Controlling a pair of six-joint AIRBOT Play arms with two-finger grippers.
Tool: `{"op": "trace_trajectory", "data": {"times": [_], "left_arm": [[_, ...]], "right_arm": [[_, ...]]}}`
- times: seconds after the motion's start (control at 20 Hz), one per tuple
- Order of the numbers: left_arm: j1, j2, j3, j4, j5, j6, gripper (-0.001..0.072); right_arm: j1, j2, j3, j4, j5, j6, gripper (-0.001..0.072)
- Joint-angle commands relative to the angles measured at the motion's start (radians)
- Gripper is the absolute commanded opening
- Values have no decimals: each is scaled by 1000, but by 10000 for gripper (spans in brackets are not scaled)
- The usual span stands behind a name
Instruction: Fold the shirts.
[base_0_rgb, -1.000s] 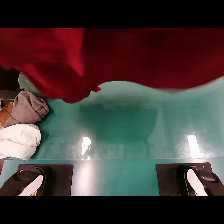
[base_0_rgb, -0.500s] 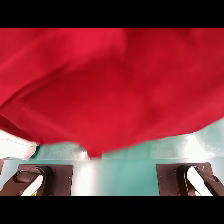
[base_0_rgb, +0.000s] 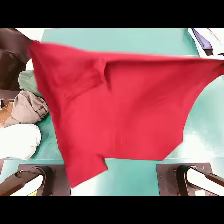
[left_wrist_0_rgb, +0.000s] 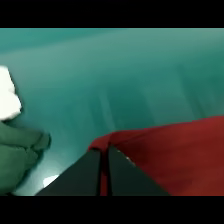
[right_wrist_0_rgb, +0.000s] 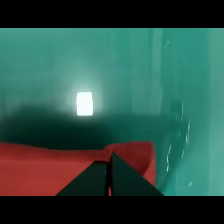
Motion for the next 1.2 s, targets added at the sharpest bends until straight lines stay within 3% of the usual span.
{"op": "trace_trajectory", "data": {"times": [0.0,0.25,0.45,0.6,0.8,1.15], "left_arm": [[0,-148,-80,16,82,10,25],[0,-274,-81,96,201,10,25],[0,-327,-84,210,237,10,25],[1,-354,-85,251,232,10,25],[1,-369,-96,256,126,11,25],[1,-369,-259,262,61,10,26]], "right_arm": [[146,-101,-121,-130,-138,3,11],[251,-185,-202,-224,-395,8,11],[247,-241,-204,-226,-505,26,10],[230,-260,-205,-226,-516,43,10],[260,-263,-234,-313,-420,41,9],[311,-211,-473,-318,-485,42,13]]}}
